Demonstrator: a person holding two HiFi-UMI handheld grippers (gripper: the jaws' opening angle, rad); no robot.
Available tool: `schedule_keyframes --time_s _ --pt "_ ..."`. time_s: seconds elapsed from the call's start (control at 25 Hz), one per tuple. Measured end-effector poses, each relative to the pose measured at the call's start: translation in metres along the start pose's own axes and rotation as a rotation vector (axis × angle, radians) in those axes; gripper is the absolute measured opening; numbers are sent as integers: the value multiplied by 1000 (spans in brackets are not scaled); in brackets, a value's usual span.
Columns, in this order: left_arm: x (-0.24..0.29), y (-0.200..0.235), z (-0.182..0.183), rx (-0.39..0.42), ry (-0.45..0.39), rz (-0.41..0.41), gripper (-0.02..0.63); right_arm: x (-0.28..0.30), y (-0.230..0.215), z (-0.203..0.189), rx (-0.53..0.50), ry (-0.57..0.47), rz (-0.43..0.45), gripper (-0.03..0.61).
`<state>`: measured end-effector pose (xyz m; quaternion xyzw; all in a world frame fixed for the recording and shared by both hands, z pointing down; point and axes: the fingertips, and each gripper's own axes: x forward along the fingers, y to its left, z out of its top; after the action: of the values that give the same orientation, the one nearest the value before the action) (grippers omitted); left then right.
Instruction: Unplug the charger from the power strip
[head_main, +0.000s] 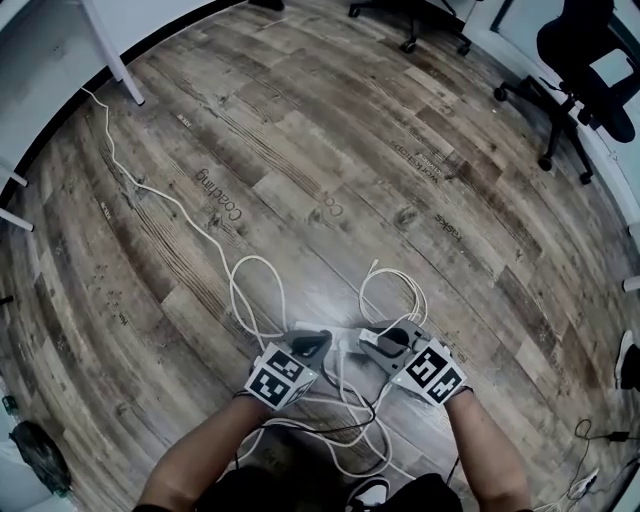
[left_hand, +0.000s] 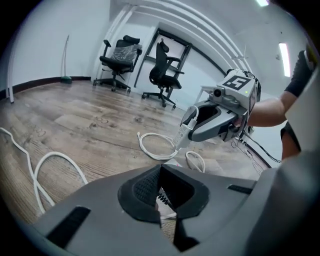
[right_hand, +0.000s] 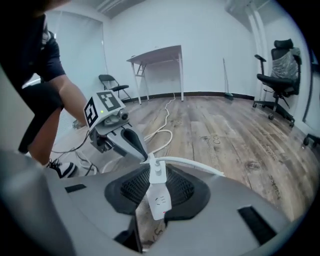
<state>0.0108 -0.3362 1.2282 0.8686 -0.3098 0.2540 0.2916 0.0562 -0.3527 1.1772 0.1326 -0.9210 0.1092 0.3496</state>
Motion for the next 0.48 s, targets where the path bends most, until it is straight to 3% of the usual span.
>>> schedule_keyframes --time_s 0.28,0.48 --pt "-110 -38 117 78 -144 95 21 -111 14 99 312 -238 -68 106" --pt "-207 -79 207 11 -254 159 21 -211 36 183 413 -362 -110 106"
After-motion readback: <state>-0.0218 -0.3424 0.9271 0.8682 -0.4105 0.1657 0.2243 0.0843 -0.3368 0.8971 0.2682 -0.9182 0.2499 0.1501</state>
